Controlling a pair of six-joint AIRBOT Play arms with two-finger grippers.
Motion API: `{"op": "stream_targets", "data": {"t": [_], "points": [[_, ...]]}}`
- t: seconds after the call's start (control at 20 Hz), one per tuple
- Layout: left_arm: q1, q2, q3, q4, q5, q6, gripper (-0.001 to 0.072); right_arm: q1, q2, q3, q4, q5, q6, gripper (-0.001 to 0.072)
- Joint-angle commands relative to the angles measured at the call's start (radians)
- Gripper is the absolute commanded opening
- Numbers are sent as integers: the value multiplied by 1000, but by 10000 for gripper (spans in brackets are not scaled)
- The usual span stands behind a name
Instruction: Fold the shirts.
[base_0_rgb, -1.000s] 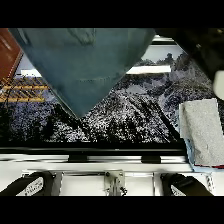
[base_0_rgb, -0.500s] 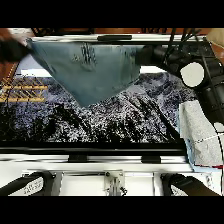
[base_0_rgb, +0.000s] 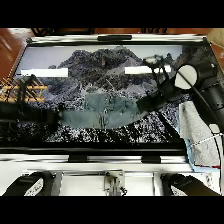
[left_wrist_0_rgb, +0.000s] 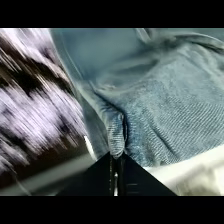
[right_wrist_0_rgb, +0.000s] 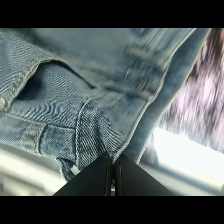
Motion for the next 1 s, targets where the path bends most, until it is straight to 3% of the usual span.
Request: {"op": "stream_targets", "data": {"t": [0.0,0.3,0.55,0.65,0.8,0.95], "points": [[-50,76,-150,-69,-137,22,103,60,-1,-95,-3,130,64,109],[-105,63,-179,-68,-169,19,103,84,0,-409,1,70,74,109],[-111,36,-187,-55,-160,23,103,80,64,-412,-60,-39,114,109],[-140,0,-224,-41,-162,93,103,80,93,-412,-112,-121,140,109],[-147,-91,-224,-39,-98,79,104,80,96,-412,-118,-253,209,109],[-149,-148,-226,17,-78,93,104,80,87,-414,-115,-231,225,109]]}}
